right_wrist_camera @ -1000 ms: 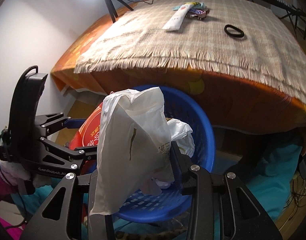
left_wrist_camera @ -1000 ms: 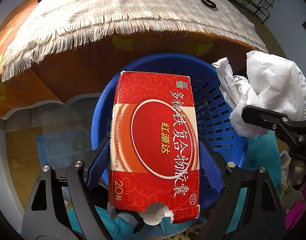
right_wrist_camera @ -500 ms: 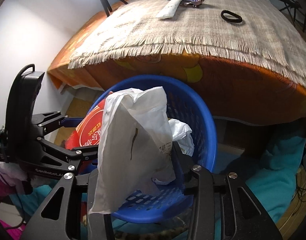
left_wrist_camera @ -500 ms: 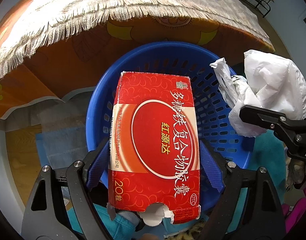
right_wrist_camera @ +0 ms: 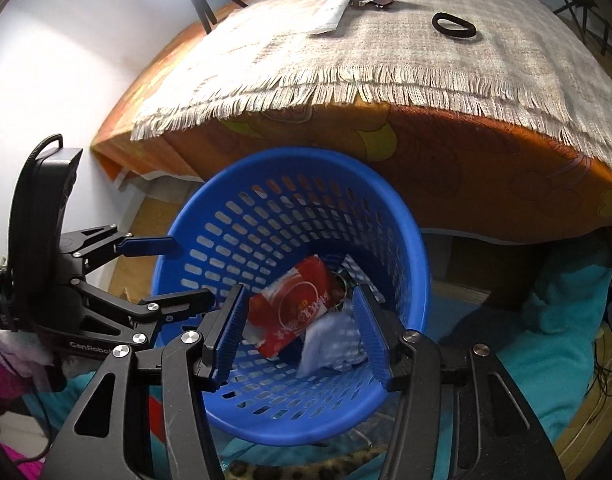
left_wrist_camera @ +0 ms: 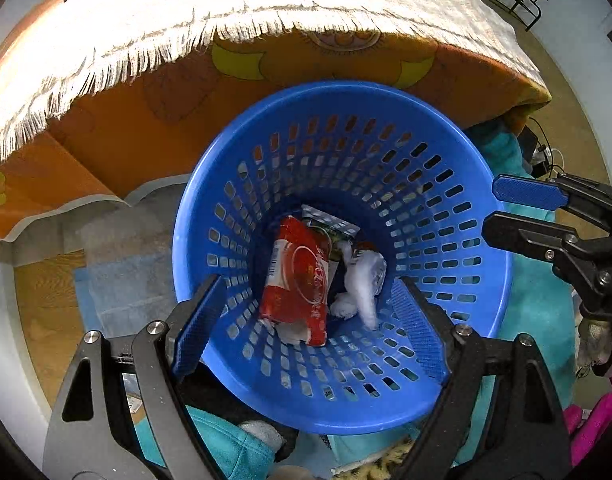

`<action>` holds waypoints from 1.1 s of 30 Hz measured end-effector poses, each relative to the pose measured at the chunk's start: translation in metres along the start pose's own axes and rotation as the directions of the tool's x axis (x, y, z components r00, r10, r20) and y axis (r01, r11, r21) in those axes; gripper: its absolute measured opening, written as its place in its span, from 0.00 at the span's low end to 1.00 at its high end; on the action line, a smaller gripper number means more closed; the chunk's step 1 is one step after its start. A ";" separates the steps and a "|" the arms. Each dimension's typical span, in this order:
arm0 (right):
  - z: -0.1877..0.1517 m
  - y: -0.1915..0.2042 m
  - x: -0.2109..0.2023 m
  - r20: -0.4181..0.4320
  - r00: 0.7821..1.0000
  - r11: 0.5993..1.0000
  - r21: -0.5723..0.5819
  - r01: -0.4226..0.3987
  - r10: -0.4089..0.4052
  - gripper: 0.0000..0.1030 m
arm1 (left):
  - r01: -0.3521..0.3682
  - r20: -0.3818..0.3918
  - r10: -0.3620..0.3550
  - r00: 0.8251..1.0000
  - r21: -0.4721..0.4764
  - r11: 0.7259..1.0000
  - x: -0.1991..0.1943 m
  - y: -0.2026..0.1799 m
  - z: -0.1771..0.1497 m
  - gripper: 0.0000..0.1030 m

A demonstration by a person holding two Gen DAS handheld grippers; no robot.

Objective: Collect trash
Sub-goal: 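Carry the red box and plastic bag over the basket and release both, then move both open tools back over the bed toward the white tube and hair tie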

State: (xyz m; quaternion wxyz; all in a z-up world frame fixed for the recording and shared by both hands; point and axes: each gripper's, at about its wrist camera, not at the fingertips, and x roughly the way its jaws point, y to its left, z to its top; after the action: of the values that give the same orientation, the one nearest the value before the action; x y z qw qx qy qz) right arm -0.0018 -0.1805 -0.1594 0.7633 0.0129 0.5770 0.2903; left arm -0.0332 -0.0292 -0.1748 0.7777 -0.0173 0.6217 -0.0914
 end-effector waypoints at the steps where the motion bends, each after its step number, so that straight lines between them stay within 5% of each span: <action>1: 0.000 0.000 0.000 -0.001 1.000 1.000 0.000 0.000 0.000 0.51 | 0.000 0.000 0.000 1.000 -0.001 1.000 0.000 0.001 0.000 0.85; 16: 0.010 0.004 -0.011 0.017 0.999 0.999 -0.005 0.034 -0.034 0.61 | 0.004 0.035 -0.004 0.999 -0.009 1.000 -0.012 0.007 0.003 0.85; 33: 0.048 -0.005 -0.046 0.116 0.976 0.982 -0.018 0.186 -0.183 0.68 | 0.002 0.147 0.002 0.989 -0.029 1.000 -0.049 0.019 0.046 0.85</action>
State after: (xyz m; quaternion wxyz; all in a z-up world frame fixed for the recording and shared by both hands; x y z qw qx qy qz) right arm 0.0354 -0.1901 -0.1052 0.8186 -0.0351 0.5271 0.2254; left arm 0.0035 -0.0060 -0.1198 0.8210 -0.0352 0.5641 -0.0808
